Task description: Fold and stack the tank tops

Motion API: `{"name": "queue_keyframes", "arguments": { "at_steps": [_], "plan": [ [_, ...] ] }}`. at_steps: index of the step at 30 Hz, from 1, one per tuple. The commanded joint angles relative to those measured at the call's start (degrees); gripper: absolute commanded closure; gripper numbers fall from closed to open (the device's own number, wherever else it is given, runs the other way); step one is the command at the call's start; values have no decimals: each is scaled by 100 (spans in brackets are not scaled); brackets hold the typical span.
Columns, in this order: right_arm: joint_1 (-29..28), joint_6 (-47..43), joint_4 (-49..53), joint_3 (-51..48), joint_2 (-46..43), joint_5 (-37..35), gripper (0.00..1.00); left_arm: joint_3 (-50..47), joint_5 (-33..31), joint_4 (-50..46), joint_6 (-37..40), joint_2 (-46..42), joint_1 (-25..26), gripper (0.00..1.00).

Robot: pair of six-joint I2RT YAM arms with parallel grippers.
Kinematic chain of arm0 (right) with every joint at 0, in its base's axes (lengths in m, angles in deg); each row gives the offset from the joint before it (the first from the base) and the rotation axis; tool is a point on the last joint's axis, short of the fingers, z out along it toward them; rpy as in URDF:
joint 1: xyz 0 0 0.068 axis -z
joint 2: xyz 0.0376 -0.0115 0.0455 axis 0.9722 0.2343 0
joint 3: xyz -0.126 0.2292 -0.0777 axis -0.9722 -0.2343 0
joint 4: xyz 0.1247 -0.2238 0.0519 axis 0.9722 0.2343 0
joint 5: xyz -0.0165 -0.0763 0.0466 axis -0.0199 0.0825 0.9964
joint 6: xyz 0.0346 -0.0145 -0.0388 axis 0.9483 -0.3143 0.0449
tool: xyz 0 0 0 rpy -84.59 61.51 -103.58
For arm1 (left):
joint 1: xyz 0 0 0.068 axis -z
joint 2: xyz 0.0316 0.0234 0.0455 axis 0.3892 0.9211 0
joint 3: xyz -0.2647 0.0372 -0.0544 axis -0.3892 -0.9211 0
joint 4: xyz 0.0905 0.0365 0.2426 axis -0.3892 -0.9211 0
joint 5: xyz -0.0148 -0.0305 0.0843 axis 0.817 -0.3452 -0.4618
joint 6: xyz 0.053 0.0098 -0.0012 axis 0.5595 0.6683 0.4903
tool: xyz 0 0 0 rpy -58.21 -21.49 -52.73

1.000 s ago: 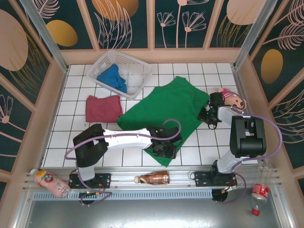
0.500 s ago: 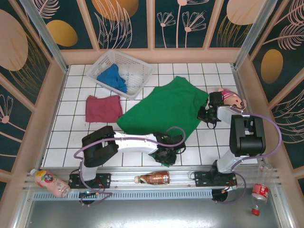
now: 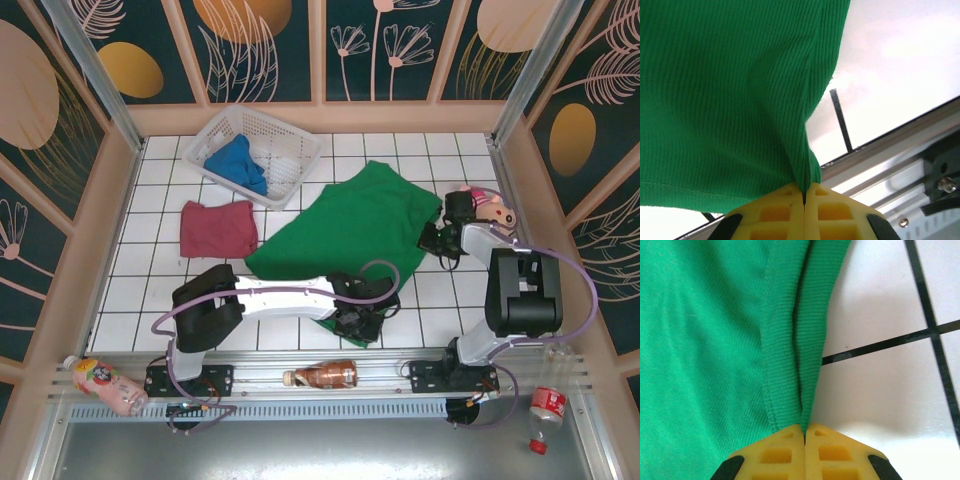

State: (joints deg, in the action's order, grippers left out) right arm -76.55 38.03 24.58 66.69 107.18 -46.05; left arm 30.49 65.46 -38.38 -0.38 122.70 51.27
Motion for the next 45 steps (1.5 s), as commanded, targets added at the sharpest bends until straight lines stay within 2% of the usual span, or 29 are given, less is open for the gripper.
{"name": "queue_keyframes", "arguments": {
  "at_steps": [1,10,24,36,45],
  "plan": [
    [18,-118,265,320,-117,56,97,-163,127,-64,96,-360,-44,100],
    [-356,20,386,843,312,262,92,-817,197,407,-121,-1075,-450,100],
    [-638,164,394,1619,1056,174,87,-1551,65,523,-5,-1539,-1085,100],
    [-697,370,232,1923,1468,271,86,-1377,-292,181,573,-1298,-1569,100],
    [-791,576,144,2092,1641,466,81,-1327,-600,-74,873,-998,-1791,100]
  ]
}}
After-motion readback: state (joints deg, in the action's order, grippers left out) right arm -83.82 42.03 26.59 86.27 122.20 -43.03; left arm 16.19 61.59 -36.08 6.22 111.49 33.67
